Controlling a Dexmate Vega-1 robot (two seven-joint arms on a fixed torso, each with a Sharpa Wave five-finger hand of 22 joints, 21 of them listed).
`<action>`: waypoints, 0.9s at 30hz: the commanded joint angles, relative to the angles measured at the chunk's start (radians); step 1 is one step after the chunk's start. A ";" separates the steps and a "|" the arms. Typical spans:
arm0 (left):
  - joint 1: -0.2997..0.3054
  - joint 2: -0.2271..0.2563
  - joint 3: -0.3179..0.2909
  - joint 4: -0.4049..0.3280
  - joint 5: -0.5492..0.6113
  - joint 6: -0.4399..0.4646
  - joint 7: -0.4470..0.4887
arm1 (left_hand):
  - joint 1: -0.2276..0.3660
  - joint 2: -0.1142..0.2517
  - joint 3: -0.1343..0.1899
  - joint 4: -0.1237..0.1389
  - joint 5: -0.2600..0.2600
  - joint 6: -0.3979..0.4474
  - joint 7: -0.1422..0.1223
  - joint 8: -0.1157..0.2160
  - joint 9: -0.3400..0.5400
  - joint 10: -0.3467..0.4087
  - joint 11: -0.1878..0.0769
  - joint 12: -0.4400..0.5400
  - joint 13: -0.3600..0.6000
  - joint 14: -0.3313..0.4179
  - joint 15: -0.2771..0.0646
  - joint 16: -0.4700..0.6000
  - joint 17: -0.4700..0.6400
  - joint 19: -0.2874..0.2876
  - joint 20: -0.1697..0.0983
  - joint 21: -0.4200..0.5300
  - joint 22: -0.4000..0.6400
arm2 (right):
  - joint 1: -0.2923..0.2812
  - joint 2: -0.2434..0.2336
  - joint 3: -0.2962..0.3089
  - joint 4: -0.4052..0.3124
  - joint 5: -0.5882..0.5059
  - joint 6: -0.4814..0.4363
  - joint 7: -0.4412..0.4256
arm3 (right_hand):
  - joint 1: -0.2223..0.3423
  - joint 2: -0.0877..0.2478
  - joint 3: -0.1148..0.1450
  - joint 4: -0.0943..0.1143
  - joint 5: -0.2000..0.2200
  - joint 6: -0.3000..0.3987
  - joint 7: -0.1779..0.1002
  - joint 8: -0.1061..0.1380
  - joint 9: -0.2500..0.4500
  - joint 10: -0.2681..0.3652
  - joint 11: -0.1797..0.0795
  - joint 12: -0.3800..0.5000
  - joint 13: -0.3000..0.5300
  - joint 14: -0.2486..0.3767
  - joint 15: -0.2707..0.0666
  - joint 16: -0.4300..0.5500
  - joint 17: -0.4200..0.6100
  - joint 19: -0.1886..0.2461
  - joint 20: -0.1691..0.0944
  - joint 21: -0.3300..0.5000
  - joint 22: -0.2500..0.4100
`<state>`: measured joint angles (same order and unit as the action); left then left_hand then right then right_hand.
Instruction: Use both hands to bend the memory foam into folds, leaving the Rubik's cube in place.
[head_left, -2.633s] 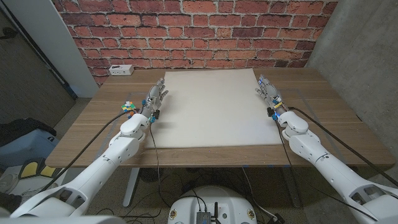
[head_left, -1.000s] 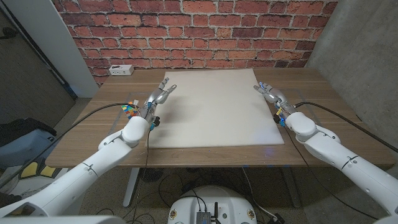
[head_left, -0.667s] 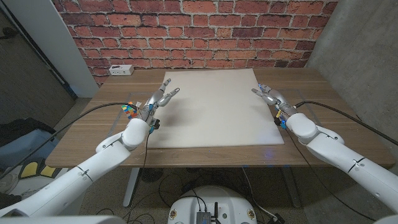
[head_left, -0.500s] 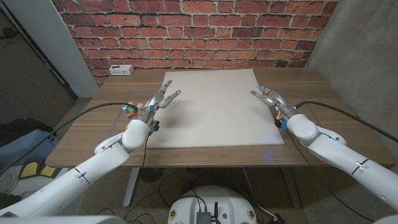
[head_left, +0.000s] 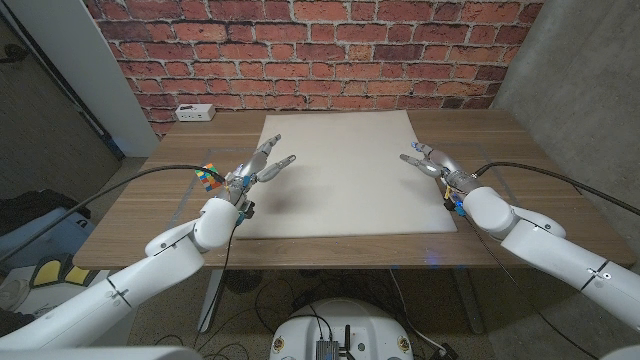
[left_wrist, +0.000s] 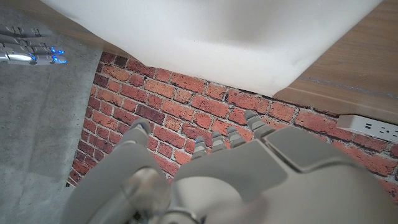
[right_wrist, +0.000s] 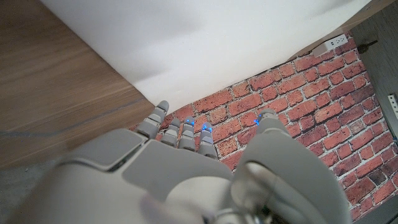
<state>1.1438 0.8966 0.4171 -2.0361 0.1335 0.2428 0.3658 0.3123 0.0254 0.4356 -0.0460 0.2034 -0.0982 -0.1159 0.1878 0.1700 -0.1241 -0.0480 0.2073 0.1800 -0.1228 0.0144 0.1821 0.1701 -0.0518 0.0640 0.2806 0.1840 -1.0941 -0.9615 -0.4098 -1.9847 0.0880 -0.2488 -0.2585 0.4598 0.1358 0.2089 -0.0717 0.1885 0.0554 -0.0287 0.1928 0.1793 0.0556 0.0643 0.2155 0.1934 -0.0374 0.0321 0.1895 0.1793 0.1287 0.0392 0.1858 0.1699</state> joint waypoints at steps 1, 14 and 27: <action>0.047 0.048 0.003 -0.102 0.076 0.100 -0.020 | 0.006 -0.008 0.001 -0.005 -0.003 -0.001 -0.002 -0.004 0.005 0.000 0.002 -0.004 0.002 -0.004 -0.004 -0.003 0.002 -0.001 0.001 -0.008 0.002 | -0.043 -0.063 0.002 -0.097 -0.061 -0.097 0.013 | 0.014 0.001 0.004 -0.004 -0.001 0.011 -0.003 0.003 0.005 0.008 0.004 -0.001 0.001 0.002 -0.007 0.007 0.003 0.007 -0.007 0.010 0.003; 0.079 0.081 0.005 -0.166 0.122 0.166 -0.045 | 0.008 -0.012 -0.004 -0.011 -0.005 0.003 0.001 -0.003 0.005 0.003 -0.002 -0.004 0.002 -0.004 -0.006 -0.002 0.002 0.000 -0.001 -0.011 0.003 | -0.070 -0.098 -0.004 -0.183 -0.115 -0.181 0.017 | 0.019 0.002 0.007 -0.011 -0.002 0.018 -0.003 0.004 0.006 0.014 0.000 -0.001 0.001 0.006 -0.013 0.007 0.003 0.011 -0.009 0.011 0.003; 0.123 0.119 -0.009 -0.223 0.151 0.219 -0.062 | 0.011 -0.013 -0.007 -0.018 -0.005 0.008 0.004 -0.002 0.005 0.004 0.000 -0.005 0.002 -0.002 -0.006 -0.001 0.002 0.007 -0.002 -0.012 0.003 | -0.082 -0.104 -0.024 -0.227 -0.145 -0.234 0.030 | 0.023 0.004 0.010 -0.016 -0.002 0.026 -0.007 0.006 0.006 0.018 -0.003 -0.002 0.002 0.009 -0.014 0.007 0.003 0.016 -0.012 0.012 0.002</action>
<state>1.2324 0.9860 0.4195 -2.2123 0.2562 0.4142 0.3176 0.3202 0.0175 0.4270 -0.0595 0.1997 -0.0929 -0.1105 0.1878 0.1699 -0.1242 -0.0480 0.2034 0.1798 -0.1229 0.0144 0.1821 0.1699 -0.0480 0.0602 0.2697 0.1838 -1.1643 -1.0560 -0.4163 -2.1666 -0.0279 -0.4332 -0.2384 0.4730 0.1412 0.2172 -0.0800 0.1886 0.0735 -0.0358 0.1927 0.1839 0.0645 0.0625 0.2155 0.1932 -0.0303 0.0249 0.1895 0.1792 0.1360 0.0320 0.1934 0.1699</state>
